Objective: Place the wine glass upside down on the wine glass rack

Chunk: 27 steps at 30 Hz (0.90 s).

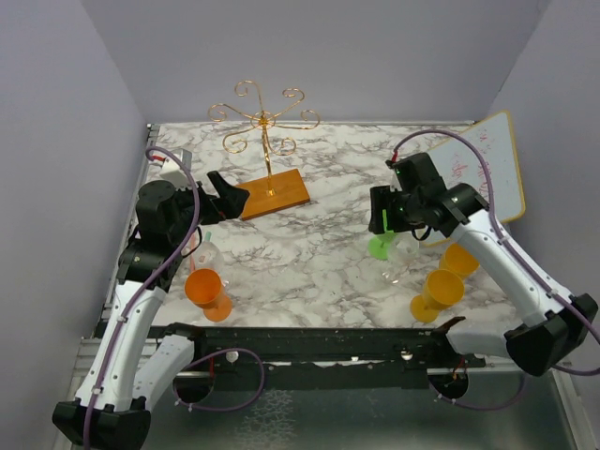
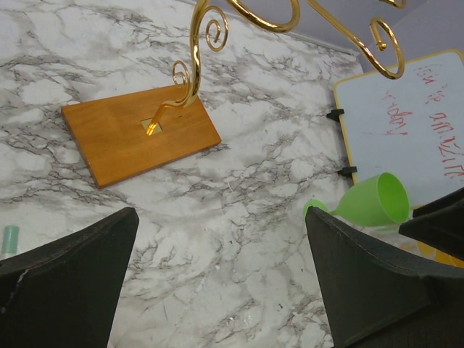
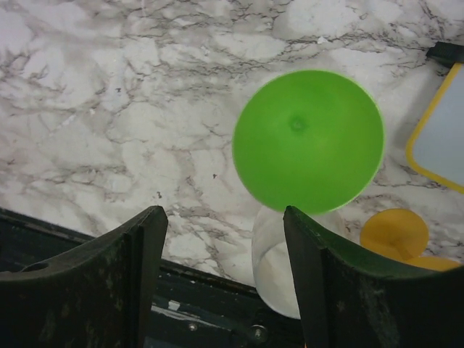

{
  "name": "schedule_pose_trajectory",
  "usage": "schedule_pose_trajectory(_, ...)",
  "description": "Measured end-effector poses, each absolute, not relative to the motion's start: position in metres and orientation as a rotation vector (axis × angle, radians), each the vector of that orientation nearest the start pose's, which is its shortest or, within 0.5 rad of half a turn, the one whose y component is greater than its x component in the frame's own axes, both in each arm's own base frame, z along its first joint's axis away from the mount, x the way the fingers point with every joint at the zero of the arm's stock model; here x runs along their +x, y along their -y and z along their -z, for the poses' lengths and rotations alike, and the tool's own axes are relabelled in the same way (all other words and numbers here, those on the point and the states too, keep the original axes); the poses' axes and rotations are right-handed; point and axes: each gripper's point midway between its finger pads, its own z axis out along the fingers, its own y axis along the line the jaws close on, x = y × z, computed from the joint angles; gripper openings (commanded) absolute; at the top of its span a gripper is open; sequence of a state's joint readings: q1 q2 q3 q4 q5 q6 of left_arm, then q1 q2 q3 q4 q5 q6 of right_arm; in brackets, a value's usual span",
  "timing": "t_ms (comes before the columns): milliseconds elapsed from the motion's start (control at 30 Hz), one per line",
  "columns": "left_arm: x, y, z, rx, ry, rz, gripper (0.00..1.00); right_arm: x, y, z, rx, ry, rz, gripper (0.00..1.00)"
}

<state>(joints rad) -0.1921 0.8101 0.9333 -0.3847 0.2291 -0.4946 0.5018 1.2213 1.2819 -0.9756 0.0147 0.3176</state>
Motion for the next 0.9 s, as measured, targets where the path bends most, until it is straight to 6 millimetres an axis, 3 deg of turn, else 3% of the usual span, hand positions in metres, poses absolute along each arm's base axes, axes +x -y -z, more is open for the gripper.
schedule_pose_trajectory(267, 0.278, 0.115, -0.298, -0.117, -1.876, 0.688, 0.99, 0.279, -0.147, -0.183, -0.212, -2.543, -0.111, 0.63)
schedule_pose_trajectory(533, 0.277, 0.114, -0.298, -0.116, -1.873, 0.688, 0.99, 0.288, -0.150, -0.148, -0.255, -2.598, -0.039, 0.43)
schedule_pose_trajectory(800, 0.275, 0.114, -0.300, -0.115, -1.868, 0.689, 0.99, 0.296, -0.155, -0.144, -0.281, -2.584, -0.039, 0.08)
schedule_pose_trajectory(900, 0.274, 0.114, -0.300, -0.115, -1.868, 0.689, 0.99, 0.298, -0.156, -0.145, -0.289, -2.574, -0.044, 0.01)
